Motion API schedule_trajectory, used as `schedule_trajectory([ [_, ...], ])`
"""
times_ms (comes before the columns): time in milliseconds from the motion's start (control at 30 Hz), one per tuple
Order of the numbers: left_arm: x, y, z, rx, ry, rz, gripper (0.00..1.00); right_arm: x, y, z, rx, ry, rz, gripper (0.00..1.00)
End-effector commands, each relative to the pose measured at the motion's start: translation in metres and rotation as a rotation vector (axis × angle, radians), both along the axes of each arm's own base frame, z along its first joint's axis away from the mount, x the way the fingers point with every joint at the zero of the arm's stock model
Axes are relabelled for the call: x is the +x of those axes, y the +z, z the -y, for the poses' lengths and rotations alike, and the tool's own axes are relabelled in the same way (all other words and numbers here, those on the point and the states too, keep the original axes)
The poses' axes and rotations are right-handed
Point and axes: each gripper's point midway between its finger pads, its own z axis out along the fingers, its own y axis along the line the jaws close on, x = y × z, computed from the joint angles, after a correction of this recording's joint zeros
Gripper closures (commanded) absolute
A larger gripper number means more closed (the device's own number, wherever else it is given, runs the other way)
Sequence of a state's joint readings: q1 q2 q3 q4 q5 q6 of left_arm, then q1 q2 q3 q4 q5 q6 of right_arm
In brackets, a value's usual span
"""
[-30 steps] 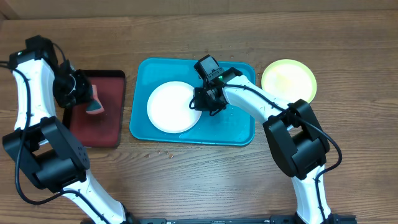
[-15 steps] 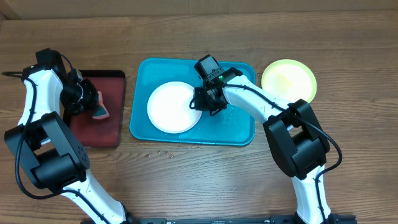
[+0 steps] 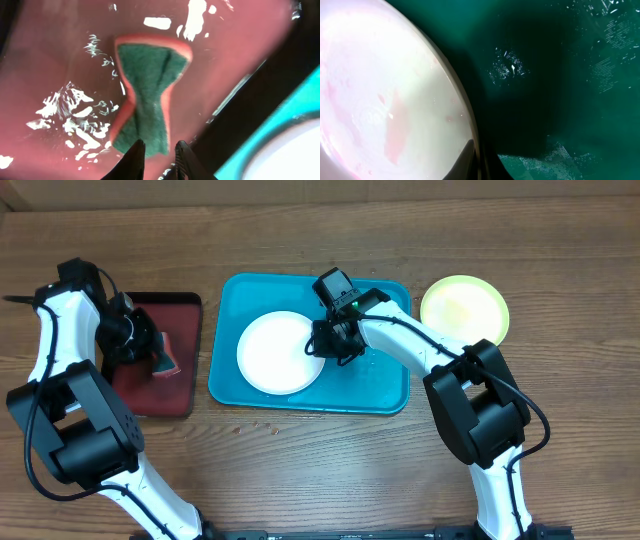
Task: Clean dirty plates on tray and stack at the side
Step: 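Return the sponge to the red water tray with the left gripper, then lift the white plate off the teal tray with the right gripper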
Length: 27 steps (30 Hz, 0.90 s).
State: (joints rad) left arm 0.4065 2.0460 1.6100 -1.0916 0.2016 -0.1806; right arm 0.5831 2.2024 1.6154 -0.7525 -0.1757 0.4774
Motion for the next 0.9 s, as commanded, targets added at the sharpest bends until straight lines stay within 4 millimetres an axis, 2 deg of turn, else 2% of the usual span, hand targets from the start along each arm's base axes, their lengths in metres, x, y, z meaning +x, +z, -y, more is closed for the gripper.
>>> schedule_trajectory([
  [0,0.026,0.060,0.000,-0.027,0.007,0.167,0.74,-0.001,-0.023,0.021,-0.080,-0.023,-0.023,0.96],
  [100,0.030,0.096,0.003,-0.018,0.015,0.252,0.65,0.006,-0.011,0.020,-0.083,-0.027,0.004,0.96],
  [133,0.028,0.105,0.000,0.005,0.021,0.270,0.59,0.009,-0.003,0.019,-0.077,-0.029,0.016,0.96],
  [167,0.026,0.114,-0.003,0.034,0.025,0.285,0.46,0.012,0.006,0.017,-0.068,-0.028,0.032,0.96],
  [200,0.024,0.119,-0.007,0.065,0.030,0.292,0.00,0.015,0.016,0.016,-0.061,-0.027,0.051,0.96],
  [267,0.020,0.125,-0.014,0.118,0.039,0.289,0.00,0.023,0.042,0.017,-0.067,-0.033,0.107,0.96],
  [400,0.017,0.125,-0.010,0.109,0.035,0.276,0.00,0.036,0.095,0.020,-0.128,-0.015,0.250,0.96],
  [533,0.017,0.125,-0.010,0.109,0.035,0.276,0.00,0.046,0.149,0.034,-0.267,-0.064,0.407,0.96],
  [667,0.017,0.125,-0.010,0.109,0.035,0.275,0.00,0.046,0.193,0.038,-0.376,-0.040,0.526,0.96],
  [867,0.017,0.125,-0.010,0.109,0.035,0.275,0.00,0.034,0.243,0.035,-0.590,0.037,0.695,0.96],
])
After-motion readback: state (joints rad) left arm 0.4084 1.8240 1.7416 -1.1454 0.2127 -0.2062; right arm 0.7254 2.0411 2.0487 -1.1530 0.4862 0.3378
